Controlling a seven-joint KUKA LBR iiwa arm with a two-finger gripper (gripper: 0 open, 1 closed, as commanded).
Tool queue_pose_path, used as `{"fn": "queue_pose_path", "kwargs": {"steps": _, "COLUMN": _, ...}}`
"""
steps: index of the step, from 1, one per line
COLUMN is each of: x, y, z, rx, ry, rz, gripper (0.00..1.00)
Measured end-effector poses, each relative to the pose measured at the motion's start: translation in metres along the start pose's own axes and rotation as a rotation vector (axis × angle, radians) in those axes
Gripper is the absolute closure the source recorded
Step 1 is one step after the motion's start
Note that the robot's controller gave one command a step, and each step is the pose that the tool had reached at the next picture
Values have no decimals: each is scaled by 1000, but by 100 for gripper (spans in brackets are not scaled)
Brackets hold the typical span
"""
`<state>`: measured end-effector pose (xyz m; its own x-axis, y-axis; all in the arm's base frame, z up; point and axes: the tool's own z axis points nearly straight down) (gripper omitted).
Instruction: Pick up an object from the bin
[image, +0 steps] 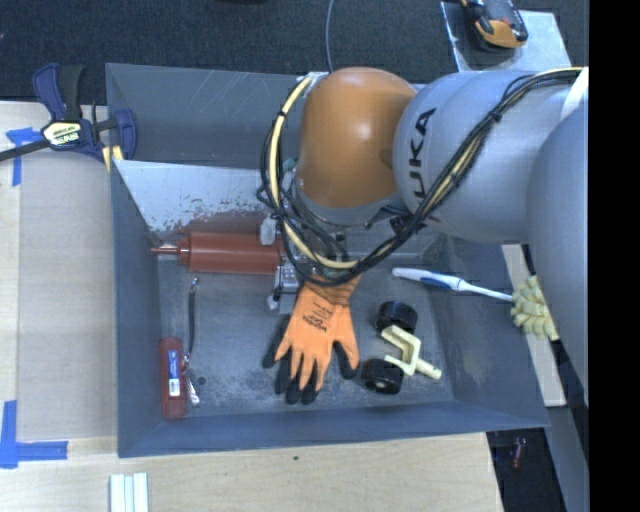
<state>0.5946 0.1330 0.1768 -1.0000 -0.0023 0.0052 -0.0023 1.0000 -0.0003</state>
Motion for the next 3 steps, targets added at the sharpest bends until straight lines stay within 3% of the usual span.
{"fn": "queue_pose_path", "kwargs": {"steps": 1, "x": -2, "y": -1, "z": -5, "rx": -1, "ry": -8, "rz": 2, "gripper": 0}}
{"fn": "queue_pose_path", "kwargs": {"steps": 2, "x": 6, "y": -37, "z": 64, "rx": 1, "ry": -11, "rz": -433, "gripper": 0}}
{"fn": "queue_pose_path", "kwargs": {"steps": 3, "x": 4, "y": -67, "z": 65, "rx": 4, "ry": -16, "rz": -649, "gripper": 0}}
